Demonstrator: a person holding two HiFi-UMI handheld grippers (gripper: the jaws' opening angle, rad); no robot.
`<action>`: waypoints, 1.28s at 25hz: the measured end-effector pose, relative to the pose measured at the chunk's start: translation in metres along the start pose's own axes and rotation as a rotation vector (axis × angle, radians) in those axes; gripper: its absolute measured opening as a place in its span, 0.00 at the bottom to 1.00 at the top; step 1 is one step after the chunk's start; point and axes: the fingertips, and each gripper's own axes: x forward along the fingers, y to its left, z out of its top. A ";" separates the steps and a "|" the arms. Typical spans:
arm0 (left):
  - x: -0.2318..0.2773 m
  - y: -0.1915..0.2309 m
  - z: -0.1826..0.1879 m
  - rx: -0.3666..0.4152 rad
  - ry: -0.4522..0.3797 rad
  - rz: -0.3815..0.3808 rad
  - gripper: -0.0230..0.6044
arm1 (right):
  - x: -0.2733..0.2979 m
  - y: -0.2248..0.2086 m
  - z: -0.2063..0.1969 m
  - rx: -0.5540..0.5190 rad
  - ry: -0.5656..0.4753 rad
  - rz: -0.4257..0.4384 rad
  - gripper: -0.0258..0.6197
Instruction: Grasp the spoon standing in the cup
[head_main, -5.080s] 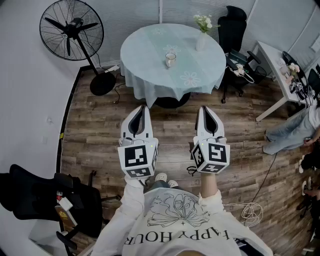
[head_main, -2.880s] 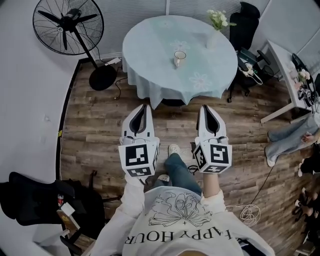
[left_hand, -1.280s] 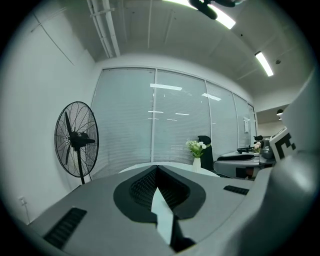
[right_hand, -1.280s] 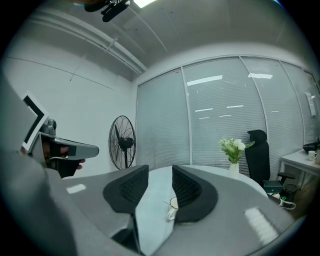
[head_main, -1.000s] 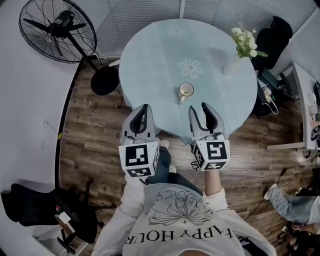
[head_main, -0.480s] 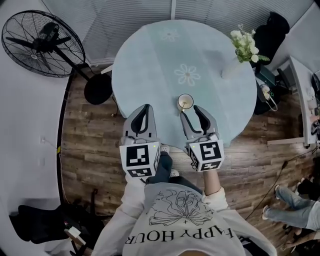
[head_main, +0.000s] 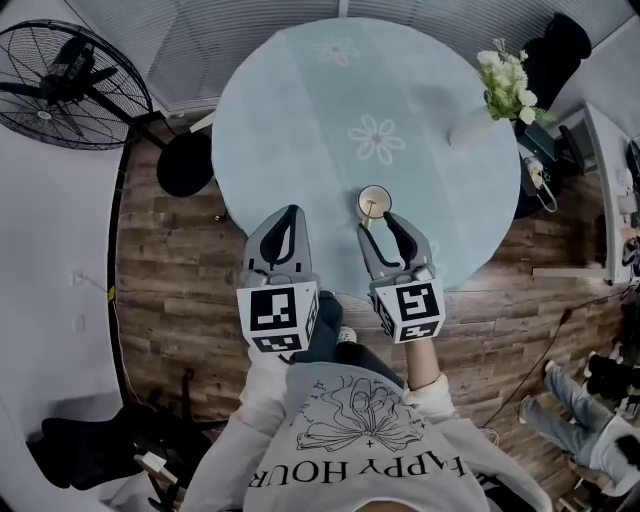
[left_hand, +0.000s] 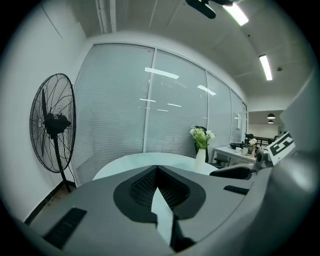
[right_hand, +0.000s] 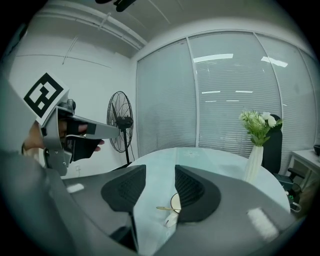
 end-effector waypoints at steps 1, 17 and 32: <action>0.003 0.000 -0.003 -0.002 0.007 0.000 0.04 | 0.002 0.000 -0.002 0.003 0.002 0.005 0.33; 0.036 0.002 -0.045 -0.022 0.108 -0.015 0.04 | 0.030 -0.005 -0.048 -0.003 0.085 0.046 0.33; 0.039 0.005 -0.078 -0.043 0.176 -0.031 0.04 | 0.040 -0.006 -0.084 -0.023 0.155 0.045 0.33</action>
